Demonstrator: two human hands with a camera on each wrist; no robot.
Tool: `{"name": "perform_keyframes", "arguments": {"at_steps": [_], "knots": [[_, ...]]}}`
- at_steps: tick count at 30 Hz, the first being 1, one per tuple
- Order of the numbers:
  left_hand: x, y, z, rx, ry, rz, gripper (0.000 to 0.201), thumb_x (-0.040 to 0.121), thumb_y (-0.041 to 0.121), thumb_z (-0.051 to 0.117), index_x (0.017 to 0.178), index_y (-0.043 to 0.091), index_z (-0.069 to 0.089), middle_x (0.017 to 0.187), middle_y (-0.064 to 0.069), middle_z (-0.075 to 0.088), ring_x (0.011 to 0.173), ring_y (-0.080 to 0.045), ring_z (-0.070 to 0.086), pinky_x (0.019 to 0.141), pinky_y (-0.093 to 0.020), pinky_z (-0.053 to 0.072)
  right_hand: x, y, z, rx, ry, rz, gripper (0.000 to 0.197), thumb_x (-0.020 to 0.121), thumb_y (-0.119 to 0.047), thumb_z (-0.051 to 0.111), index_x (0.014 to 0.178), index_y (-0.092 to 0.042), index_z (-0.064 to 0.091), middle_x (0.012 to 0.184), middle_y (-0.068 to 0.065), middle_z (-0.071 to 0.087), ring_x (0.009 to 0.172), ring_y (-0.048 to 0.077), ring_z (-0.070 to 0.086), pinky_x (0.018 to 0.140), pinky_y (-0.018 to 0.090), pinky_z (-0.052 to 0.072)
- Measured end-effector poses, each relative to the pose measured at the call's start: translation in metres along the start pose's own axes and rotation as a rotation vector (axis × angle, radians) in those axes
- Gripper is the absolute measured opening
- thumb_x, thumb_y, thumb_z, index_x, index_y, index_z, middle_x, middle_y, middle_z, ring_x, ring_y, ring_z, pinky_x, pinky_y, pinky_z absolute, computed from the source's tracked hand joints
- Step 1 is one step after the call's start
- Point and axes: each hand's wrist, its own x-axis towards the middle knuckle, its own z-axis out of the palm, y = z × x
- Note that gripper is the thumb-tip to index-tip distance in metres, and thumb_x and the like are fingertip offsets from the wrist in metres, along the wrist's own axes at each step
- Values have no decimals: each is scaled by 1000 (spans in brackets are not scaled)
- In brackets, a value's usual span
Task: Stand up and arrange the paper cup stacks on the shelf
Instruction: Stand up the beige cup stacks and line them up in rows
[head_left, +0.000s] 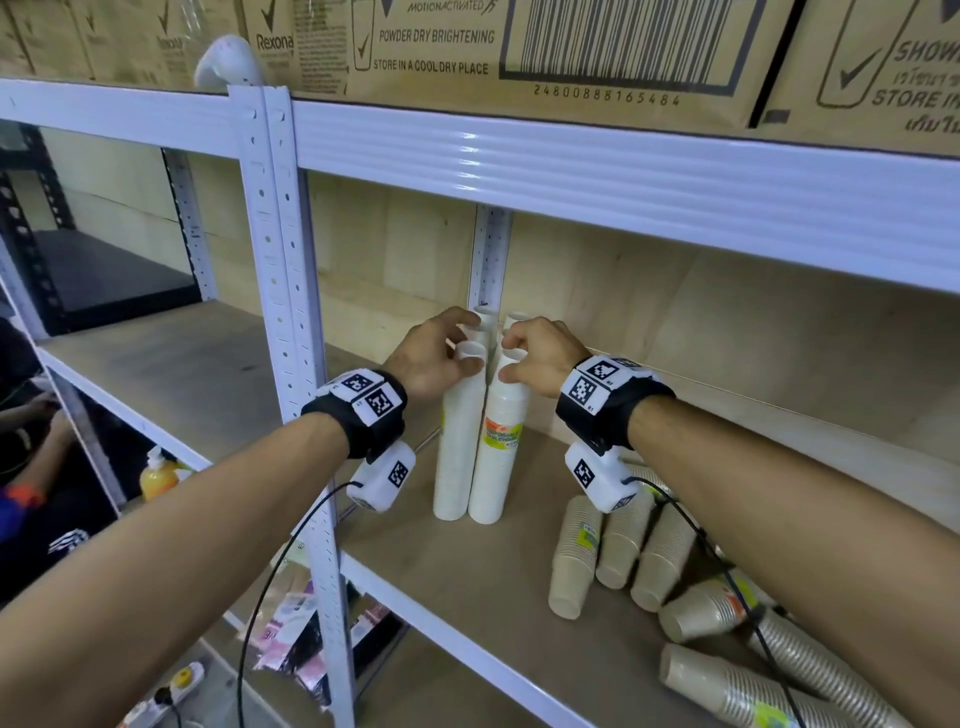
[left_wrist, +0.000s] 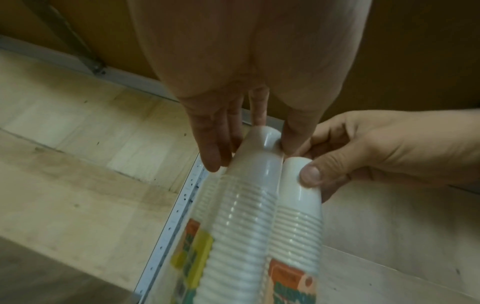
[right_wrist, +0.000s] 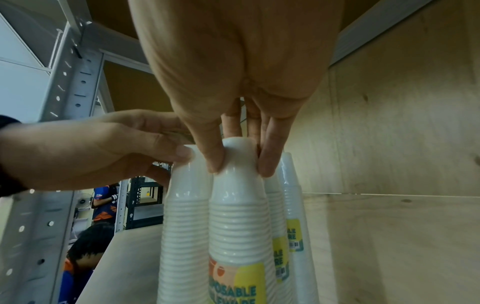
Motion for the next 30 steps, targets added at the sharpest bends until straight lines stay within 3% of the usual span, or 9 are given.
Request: {"name": "perform_keyframes", "arguments": {"at_steps": [5,9,13,18,23,26,30], "knots": [[4,12,-9,193,-94,51,32,89,10,65,120,14,67,119,-2,66,92,-17,60,83,-25,48,1,-3,0,-30,-9,10,45,78,-22,78,120,-11,64,125,7,60,114,25,56,87,29,44],[5,16,-13,291,-94,54,33,88,24,69,121,19,66,112,-4,63,89,-16,55,78,-24,42,0,-3,-1,-31,-11,8,43,78,-22,78,118,-12,64,125,7,60,113,25,56,83,26,41],[4,21,-13,355,-125,66,35,90,28,65,124,23,64,108,-5,59,91,-17,52,79,-24,39,-2,-2,-2,-32,-10,12,44,78,-22,78,119,-12,64,126,7,59,114,25,56,85,28,44],[4,24,-13,375,-155,58,34,90,21,63,124,19,65,125,-5,58,106,-22,56,86,-26,41,-4,0,-4,-24,-13,19,44,79,-22,78,120,-12,63,130,6,58,116,25,55,87,28,43],[10,22,-14,370,-143,35,27,87,34,67,108,17,71,113,-3,67,92,-18,58,74,-25,43,-5,-1,-6,-19,-12,22,44,80,-21,77,120,-11,63,131,6,58,116,25,55,85,26,40],[10,22,-13,325,-137,11,34,86,33,68,117,18,67,113,-2,65,92,-16,57,76,-24,41,-5,0,-5,-20,-13,21,43,79,-22,78,119,-12,64,130,5,58,115,25,56,85,27,42],[10,22,-13,290,-181,-2,42,87,22,66,129,19,62,125,-2,62,97,-14,54,84,-24,42,-3,1,-4,-2,-15,28,43,78,-21,79,117,-11,64,129,5,59,115,25,57,91,31,47]]}}
